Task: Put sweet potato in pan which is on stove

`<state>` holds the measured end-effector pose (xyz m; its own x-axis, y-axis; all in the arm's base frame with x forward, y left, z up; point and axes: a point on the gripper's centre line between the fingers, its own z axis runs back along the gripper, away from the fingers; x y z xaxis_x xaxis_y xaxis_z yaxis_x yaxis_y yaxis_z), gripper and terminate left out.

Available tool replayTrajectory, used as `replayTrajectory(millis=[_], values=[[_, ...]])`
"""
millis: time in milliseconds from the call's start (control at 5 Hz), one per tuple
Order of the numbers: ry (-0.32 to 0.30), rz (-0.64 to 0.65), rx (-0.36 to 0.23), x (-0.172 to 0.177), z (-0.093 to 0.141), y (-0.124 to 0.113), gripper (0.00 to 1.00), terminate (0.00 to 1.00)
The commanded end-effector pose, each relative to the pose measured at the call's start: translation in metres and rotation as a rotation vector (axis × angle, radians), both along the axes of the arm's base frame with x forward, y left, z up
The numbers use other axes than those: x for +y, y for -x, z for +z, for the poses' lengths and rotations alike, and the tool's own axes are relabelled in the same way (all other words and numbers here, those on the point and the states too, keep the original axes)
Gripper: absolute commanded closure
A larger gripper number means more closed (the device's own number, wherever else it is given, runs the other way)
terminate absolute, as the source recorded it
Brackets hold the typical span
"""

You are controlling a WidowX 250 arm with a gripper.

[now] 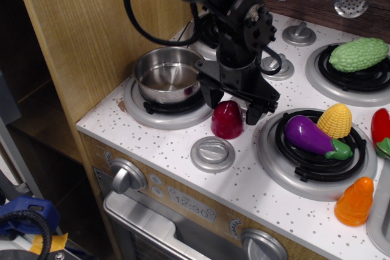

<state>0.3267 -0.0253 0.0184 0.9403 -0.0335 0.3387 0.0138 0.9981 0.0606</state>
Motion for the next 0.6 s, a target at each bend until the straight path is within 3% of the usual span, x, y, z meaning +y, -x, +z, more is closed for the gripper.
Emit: replayTrajectory(millis=[0, 200, 400], values=[[0.012, 0.009, -0.041, 0.0019, -0.0019, -0.0031, 0.00, 0.00], [0.029, 0.013, -0.049, 0.0028, -0.0095, -0.0007, 0.00, 0.00], [0.003, 0.041, -0.039, -0.0004, -0.0029, -0.0013, 1.00, 0.00]])
